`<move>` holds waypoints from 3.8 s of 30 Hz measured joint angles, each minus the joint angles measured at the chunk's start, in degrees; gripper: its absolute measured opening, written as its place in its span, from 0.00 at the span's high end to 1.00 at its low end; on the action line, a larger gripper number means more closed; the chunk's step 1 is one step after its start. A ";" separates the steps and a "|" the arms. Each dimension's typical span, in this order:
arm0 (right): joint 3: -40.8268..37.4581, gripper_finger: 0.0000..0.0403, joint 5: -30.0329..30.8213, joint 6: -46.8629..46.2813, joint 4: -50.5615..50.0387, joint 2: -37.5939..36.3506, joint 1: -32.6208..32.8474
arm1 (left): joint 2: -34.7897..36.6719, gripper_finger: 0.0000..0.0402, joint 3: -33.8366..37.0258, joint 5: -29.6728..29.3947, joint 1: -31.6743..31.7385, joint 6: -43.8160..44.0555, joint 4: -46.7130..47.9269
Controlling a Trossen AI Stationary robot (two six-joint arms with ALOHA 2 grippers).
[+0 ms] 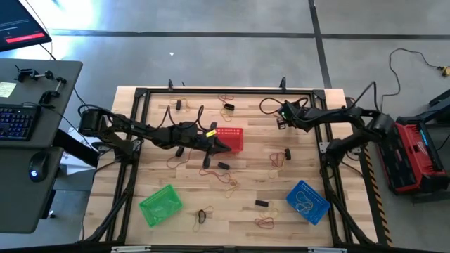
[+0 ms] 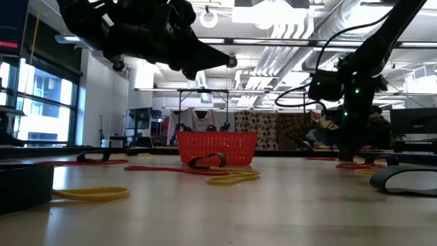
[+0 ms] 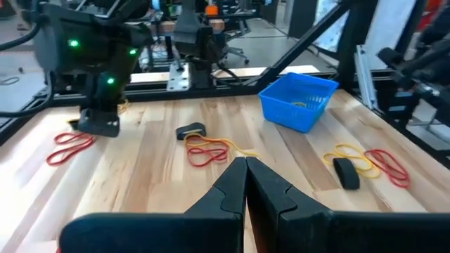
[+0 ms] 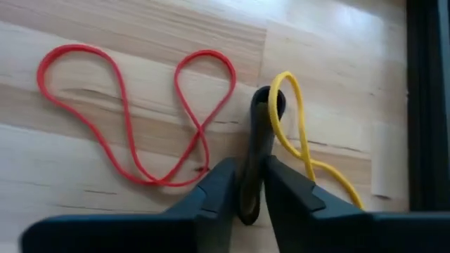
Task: Sort rubber bands into baskets
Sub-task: Put the black rubber band into the green bin
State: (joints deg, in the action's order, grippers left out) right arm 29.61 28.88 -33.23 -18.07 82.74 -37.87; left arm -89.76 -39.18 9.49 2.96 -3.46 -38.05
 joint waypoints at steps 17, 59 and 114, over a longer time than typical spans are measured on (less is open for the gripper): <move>-0.07 0.99 -0.41 3.23 -11.74 -15.89 12.06 | 0.04 1.00 0.02 -1.54 -0.39 1.16 -4.68; -0.11 1.00 -0.41 19.38 36.90 -12.11 52.37 | 0.02 0.62 -7.63 -13.19 -5.32 3.85 10.52; -0.11 0.93 -5.09 23.04 39.77 -12.13 52.65 | -7.78 0.99 -17.33 -5.24 -4.42 2.42 13.37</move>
State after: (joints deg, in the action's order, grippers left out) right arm 29.50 23.79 -10.18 21.69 70.61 14.79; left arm -97.54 -56.51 4.25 -1.45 -1.05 -24.68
